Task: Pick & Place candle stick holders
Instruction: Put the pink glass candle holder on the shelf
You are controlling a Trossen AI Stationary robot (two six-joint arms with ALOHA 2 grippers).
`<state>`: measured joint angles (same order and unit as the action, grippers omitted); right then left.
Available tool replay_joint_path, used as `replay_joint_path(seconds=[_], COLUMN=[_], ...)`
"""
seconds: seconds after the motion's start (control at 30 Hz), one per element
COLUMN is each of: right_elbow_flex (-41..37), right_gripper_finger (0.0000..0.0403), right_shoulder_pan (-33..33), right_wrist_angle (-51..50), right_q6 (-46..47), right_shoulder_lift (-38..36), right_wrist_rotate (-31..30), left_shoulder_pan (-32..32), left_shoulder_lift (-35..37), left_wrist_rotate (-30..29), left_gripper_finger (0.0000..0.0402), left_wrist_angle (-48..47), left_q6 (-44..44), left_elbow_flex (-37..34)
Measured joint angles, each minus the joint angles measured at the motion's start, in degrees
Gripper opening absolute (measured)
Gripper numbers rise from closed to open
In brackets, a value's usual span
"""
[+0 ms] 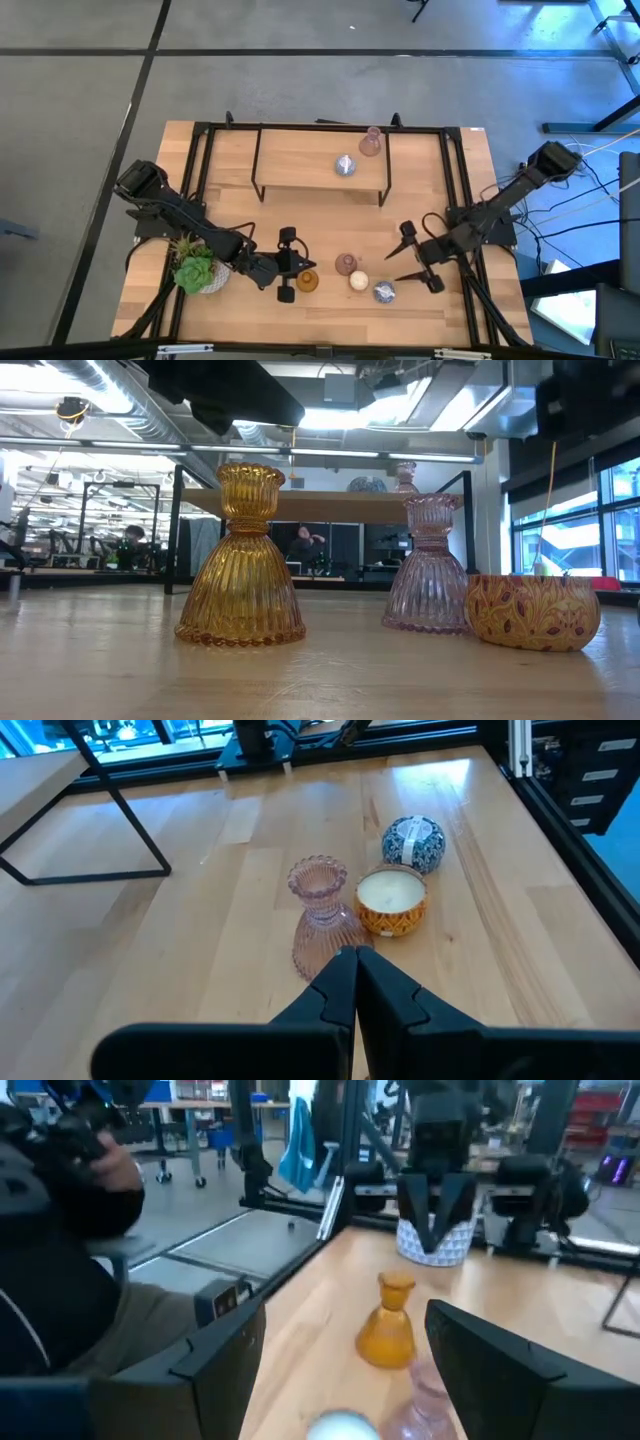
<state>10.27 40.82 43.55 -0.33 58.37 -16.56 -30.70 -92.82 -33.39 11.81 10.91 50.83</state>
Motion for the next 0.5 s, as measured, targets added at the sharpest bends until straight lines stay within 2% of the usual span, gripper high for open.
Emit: replay_joint_path(seconds=[0.07, 0.2, 0.27, 0.5], right_elbow_flex=[-2.2, -2.8, -2.8, -2.7], right_gripper_finger=[0.028, 0.028, 0.0279, 0.0279], right_shoulder_pan=[-0.1, -1.1, -2.3, -7.6], right_wrist_angle=[0.2, -5.8, -5.4, -4.3], right_q6=[0.0, 2.1, 2.7, 4.4], right_shoulder_lift=[0.0, 0.9, 1.5, 4.2], right_wrist_rotate=[-1.3, -8.3, -10.8, -10.0], left_shoulder_pan=[0.1, 0.6, 0.9, 1.7], left_shoulder_lift=[0.0, 0.0, 0.0, 0.0], left_wrist_rotate=[0.0, 0.0, 0.0, 1.1], left_gripper_finger=[0.0002, 0.0002, 0.0002, 0.0002], left_wrist_angle=[0.0, 0.0, 0.1, 0.2], left_q6=[-0.4, -0.6, -0.7, -0.6], left_elbow_flex=[0.0, 0.0, 0.0, 0.0])
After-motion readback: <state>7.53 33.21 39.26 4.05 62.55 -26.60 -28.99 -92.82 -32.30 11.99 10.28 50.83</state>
